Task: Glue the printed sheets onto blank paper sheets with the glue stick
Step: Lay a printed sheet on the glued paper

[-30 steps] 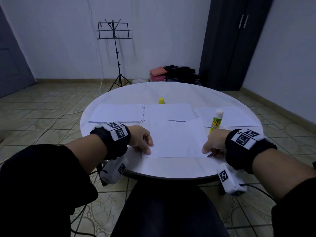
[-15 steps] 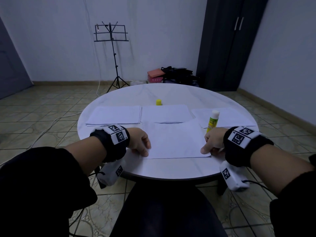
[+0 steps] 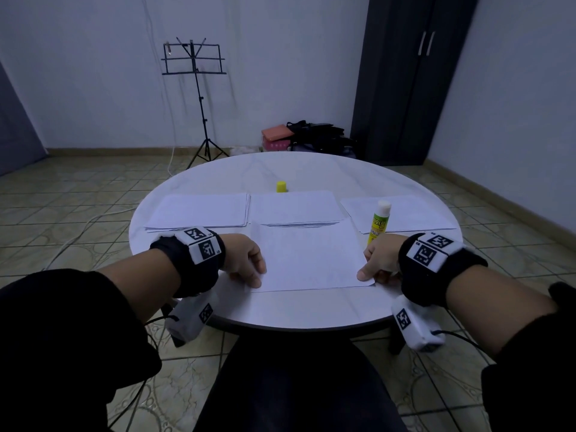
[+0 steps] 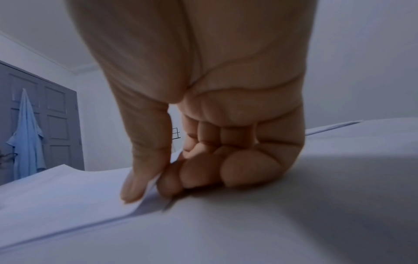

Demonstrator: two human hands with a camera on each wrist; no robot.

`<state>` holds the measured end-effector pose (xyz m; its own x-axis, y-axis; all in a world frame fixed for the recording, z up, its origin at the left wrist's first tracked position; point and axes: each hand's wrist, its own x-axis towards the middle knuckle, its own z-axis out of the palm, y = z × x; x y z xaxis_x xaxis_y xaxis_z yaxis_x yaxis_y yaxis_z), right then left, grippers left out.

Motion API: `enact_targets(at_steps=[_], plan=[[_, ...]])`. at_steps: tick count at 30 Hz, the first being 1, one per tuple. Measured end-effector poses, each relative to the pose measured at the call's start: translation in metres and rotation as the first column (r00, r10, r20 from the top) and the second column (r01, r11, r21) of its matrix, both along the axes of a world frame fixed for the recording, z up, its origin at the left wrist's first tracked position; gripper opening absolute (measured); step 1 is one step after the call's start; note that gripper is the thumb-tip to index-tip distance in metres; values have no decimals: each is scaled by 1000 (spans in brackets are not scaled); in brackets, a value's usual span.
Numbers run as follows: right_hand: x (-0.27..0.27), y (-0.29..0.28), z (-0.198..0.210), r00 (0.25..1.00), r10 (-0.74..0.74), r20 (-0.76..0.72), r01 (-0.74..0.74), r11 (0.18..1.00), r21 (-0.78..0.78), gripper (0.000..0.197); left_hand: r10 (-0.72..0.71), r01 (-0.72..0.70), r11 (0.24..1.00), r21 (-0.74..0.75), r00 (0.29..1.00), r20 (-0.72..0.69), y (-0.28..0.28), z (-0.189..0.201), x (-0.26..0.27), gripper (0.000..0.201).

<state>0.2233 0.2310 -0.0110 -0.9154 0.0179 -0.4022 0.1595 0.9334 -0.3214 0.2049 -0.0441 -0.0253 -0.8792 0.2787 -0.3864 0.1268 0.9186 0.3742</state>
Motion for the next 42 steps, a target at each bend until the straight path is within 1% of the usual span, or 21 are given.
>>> enact_targets(at_steps=[8, 12, 16, 18, 21, 24, 27, 30, 33, 35, 37, 38, 40, 41, 42], plan=[[0, 0, 0, 1000, 11, -3, -11, 1000, 6, 42, -15, 15, 1000, -17, 1000, -1, 0, -1, -2, 24], [1, -4, 2, 1000, 15, -17, -14, 997, 75, 30, -15, 15, 1000, -17, 1000, -1, 1, -1, -2, 24], [3, -11, 2, 999, -9, -38, 16, 985, 171, 41, -18, 17, 999, -33, 1000, -4, 3, 0, -2, 24], [5, -12, 3, 998, 15, -62, -1, 973, 230, 35, -30, 30, 998, -60, 999, -12, 4, 1, -2, 24], [11, -10, 6, 996, 42, -84, -25, 981, 194, 56, -37, 35, 992, -121, 999, -9, 6, 2, -4, 25], [16, -7, 13, 994, 95, -59, -83, 980, 183, 54, -51, 49, 978, -204, 999, -4, 5, 2, -6, 28], [15, -3, 15, 994, 110, -24, -105, 983, 154, 57, -43, 39, 959, -280, 999, -10, 6, 3, -5, 31], [14, -1, 14, 994, 110, -19, -106, 983, 147, 59, -55, 66, 930, -362, 998, 39, 9, 12, -4, 33], [13, -1, 15, 992, 128, -13, -124, 980, 155, 58, -97, 118, 871, -477, 993, 68, 21, 24, -11, 32], [12, -3, 17, 988, 154, -12, -150, 971, 186, 58, -133, 117, 860, -497, 991, 3, 36, 24, -24, 29], [11, -5, 18, 985, 174, -14, -167, 963, 213, 59, -172, 117, 878, -464, 982, -78, 63, 21, -34, 19], [11, -6, 18, 983, 181, -12, -174, 959, 222, 60, -204, 140, 885, -445, 974, -98, 79, 20, -34, 26], [9, -7, 19, 981, 196, -9, -188, 953, 237, 62, -260, 199, 878, -435, 962, -84, 114, 17, -29, 59], [7, -7, 18, 979, 204, -10, -196, 949, 246, 63, -278, 221, 878, -425, 958, -77, 131, 16, -23, 73], [7, -7, 19, 977, 214, -8, -205, 944, 257, 63, -306, 251, 884, -394, 948, -83, 145, 13, -18, 77]])
